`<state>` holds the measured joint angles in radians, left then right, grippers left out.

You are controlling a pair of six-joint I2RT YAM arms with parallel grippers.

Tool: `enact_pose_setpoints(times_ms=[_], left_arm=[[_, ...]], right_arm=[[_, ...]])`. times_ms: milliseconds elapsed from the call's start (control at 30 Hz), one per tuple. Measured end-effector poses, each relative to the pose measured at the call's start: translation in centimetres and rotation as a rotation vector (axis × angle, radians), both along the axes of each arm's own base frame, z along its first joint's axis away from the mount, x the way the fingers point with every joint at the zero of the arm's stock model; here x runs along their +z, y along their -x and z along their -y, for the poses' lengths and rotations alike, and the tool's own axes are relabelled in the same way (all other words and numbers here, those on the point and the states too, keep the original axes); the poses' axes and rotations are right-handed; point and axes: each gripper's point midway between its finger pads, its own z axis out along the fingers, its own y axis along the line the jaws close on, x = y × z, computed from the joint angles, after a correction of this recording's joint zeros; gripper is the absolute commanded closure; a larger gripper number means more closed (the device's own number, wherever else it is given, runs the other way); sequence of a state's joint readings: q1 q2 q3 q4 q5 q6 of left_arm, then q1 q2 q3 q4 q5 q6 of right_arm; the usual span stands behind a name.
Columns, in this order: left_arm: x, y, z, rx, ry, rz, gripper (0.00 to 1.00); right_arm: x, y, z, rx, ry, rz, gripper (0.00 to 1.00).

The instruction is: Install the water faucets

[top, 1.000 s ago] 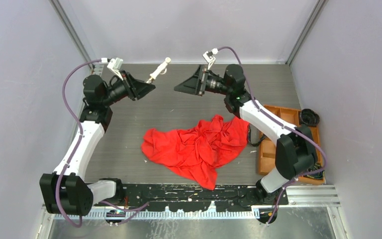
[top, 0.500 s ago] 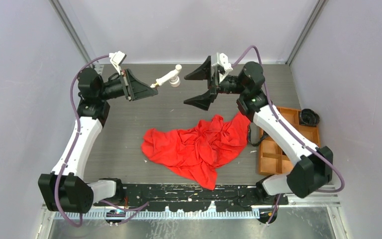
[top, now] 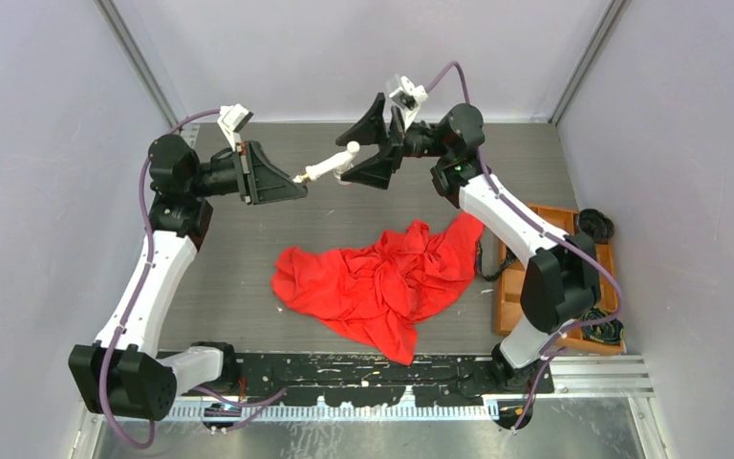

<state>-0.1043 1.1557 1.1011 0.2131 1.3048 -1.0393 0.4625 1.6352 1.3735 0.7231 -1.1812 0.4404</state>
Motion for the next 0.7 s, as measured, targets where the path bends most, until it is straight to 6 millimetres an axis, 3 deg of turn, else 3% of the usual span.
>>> enact_pose_setpoints(times_ms=[233,400,533,700], left_arm=[[0.0,0.0,0.3,-0.006,0.001,0.002,1.00],[-0.5,-0.6,0.3,0.004,-0.002,-0.016,1.00],[-0.9,-1.0,0.3,0.022,-0.027,0.011,1.00],[-2.1,-2.1,0.1,0.103,-0.092,0.128,1.00]], right_arm=[[1.8,0.6,-0.4,0.119,0.018,-0.105,0.68],[1.4,1.2,-0.4,0.183,0.044,-0.245,0.77],[1.0,1.5,-0.2,0.204,0.053,-0.385,0.91],[-0.2,0.9,-0.2,0.186,0.050,-0.683,1.00]])
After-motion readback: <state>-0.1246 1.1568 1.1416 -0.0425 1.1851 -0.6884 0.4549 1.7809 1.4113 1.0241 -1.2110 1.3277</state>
